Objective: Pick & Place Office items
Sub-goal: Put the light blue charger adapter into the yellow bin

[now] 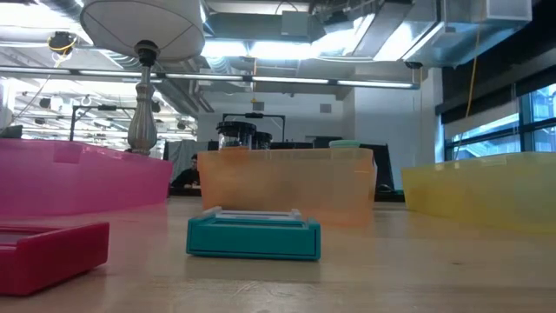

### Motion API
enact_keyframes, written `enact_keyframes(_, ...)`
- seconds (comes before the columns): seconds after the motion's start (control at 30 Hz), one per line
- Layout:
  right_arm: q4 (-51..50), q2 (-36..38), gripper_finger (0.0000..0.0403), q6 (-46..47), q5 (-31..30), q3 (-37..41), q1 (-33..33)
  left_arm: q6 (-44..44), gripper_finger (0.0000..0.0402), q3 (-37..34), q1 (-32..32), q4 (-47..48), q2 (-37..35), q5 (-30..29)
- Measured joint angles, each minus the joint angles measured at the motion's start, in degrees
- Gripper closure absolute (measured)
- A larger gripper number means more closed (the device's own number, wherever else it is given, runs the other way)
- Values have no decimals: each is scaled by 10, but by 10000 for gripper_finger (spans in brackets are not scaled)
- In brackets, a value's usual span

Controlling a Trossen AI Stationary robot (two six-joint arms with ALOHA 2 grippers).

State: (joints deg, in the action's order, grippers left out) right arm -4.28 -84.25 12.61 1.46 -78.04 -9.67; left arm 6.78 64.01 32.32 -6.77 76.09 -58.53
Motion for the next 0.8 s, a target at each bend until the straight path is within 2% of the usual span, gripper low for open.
enact_keyframes(0.07, 5, 0, 87, -1, 29, 0, 0, -47, 282, 0, -4, -33, 0, 6)
enact_keyframes(0.17, 21, 0, 87, -1, 50, 0, -1, -86, 281, 0, -14, -67, 0, 49)
enact_keyframes(0.43, 86, 0, 87, 2, 50, 0, -2, -91, 282, 0, -58, -75, 0, 129)
enact_keyframes(0.67, 87, 0, 89, 3, 30, 0, -2, -111, 283, 0, -90, -128, 0, 183)
enact_keyframes(0.8, 92, 0, 105, 3, 28, 0, -3, -110, 282, 0, -99, -126, 0, 198)
